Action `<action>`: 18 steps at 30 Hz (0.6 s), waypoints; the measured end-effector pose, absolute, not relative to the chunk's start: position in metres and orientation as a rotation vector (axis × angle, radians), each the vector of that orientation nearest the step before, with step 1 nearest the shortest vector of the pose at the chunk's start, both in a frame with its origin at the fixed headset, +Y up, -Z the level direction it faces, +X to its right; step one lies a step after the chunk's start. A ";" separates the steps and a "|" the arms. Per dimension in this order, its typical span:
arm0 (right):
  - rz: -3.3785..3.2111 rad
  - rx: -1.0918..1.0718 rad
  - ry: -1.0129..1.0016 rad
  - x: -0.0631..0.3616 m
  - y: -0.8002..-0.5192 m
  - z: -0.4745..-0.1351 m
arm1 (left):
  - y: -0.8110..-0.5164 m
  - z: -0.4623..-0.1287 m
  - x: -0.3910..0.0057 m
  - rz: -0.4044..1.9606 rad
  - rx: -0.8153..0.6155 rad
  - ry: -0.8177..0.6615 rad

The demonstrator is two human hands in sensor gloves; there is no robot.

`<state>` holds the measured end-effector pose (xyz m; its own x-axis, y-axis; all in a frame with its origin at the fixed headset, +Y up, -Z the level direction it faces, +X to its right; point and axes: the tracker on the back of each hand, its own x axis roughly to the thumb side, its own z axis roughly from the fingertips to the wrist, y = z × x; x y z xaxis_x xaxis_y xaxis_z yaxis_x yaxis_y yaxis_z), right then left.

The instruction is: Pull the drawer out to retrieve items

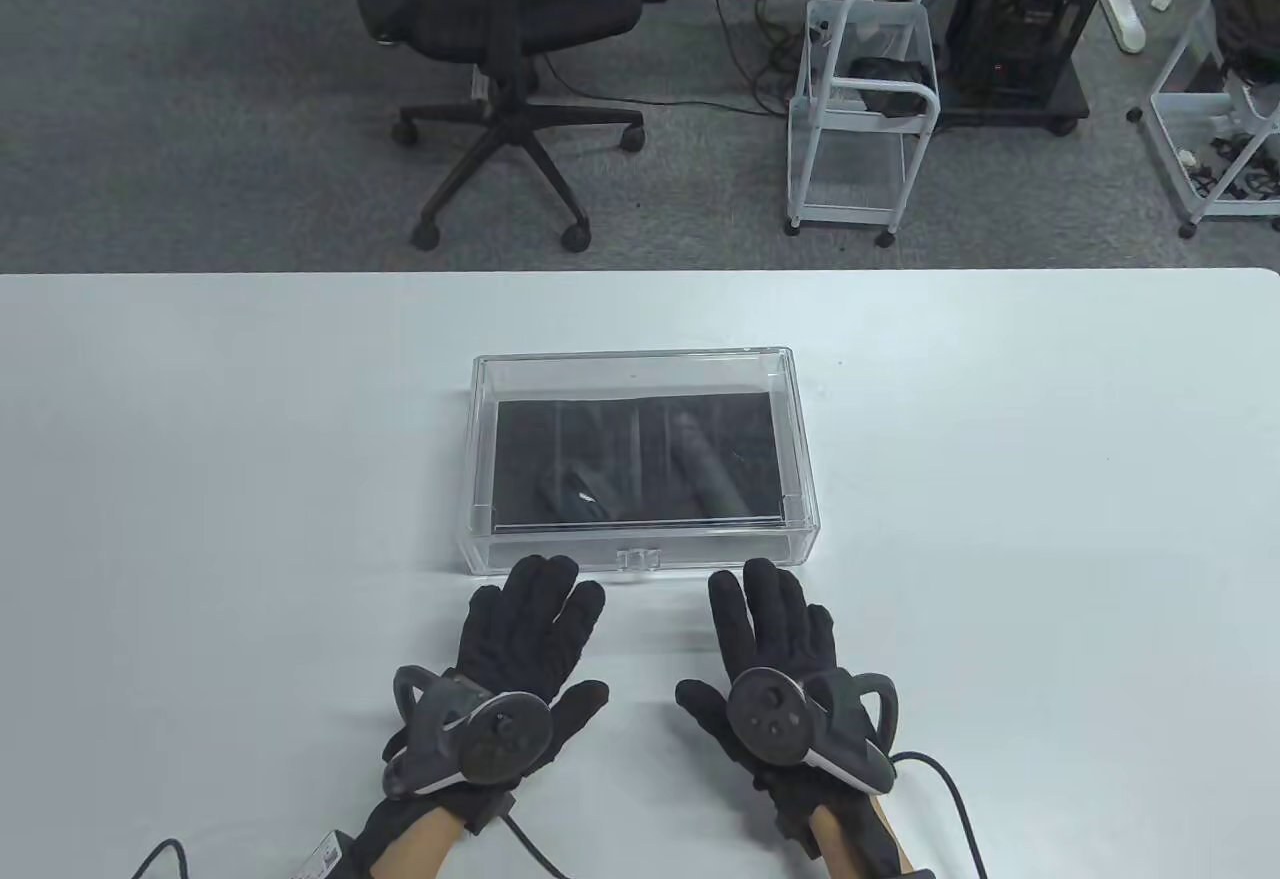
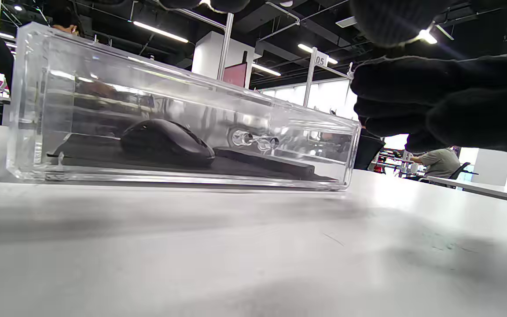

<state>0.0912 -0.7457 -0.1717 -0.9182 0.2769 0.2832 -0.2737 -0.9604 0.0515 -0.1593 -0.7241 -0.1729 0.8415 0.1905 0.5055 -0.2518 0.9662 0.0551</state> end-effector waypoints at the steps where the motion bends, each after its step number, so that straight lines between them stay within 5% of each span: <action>1: 2.829 0.418 0.016 0.091 -0.746 -0.172 | -0.724 -0.173 -0.159 0.234 0.119 -0.521; 18: 2.830 0.391 -0.035 0.090 -0.747 -0.171 | -0.724 -0.172 -0.158 0.225 0.106 -0.520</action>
<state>0.0902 -0.7471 -0.1715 -0.9233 0.2744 0.2688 -0.2810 -0.9596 0.0144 -0.1578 -0.7241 -0.1720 0.8439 0.1856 0.5034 -0.2391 0.9700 0.0432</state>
